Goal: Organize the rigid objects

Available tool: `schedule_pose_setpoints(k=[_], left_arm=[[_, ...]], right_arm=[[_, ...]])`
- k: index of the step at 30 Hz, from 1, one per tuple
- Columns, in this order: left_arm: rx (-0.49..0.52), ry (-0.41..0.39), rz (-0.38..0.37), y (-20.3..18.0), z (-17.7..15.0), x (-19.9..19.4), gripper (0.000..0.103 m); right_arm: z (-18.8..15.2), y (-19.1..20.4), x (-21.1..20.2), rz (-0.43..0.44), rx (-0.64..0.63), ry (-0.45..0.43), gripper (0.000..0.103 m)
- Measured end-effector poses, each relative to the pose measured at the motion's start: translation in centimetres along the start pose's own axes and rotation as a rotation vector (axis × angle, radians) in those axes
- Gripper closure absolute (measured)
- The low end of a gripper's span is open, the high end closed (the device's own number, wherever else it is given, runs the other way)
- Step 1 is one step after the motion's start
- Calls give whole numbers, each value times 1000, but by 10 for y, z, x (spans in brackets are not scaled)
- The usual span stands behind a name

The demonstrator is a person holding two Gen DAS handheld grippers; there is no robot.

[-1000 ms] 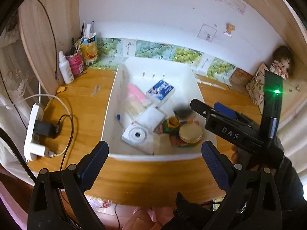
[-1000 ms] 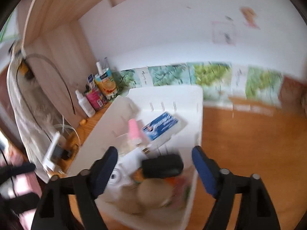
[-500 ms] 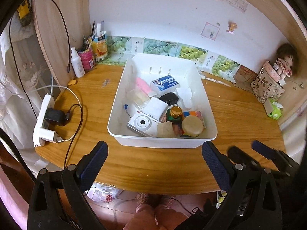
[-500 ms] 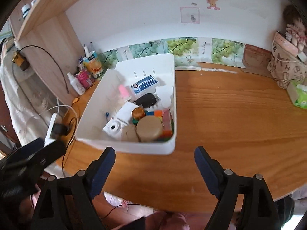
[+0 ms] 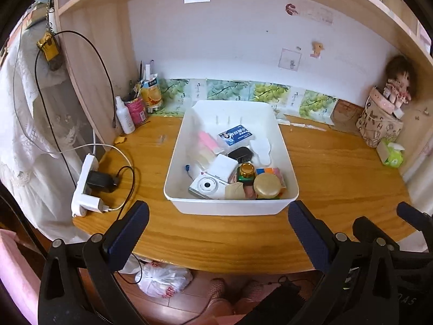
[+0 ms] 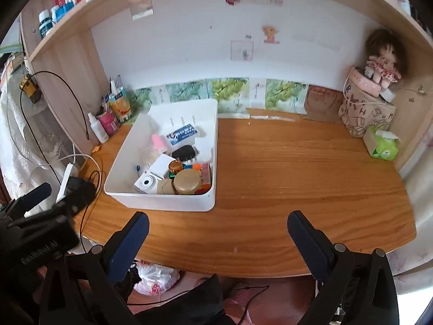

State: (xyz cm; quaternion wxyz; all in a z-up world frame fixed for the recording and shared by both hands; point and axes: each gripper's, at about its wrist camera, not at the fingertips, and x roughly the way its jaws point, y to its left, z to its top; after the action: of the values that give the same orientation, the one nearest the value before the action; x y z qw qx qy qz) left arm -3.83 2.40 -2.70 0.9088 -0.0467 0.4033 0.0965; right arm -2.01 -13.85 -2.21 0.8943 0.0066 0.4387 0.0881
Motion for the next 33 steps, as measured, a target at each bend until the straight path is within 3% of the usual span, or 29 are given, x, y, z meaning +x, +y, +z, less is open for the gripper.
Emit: schedule_pose_setpoints(k=[13, 33], left_arm=[[52, -62, 8, -13, 1, -10, 1], [37, -128, 38, -17, 11, -11, 1]], right_arm=[[-7, -14, -5, -43, 52, -34, 1], [6, -16, 9, -46, 24, -16, 1]])
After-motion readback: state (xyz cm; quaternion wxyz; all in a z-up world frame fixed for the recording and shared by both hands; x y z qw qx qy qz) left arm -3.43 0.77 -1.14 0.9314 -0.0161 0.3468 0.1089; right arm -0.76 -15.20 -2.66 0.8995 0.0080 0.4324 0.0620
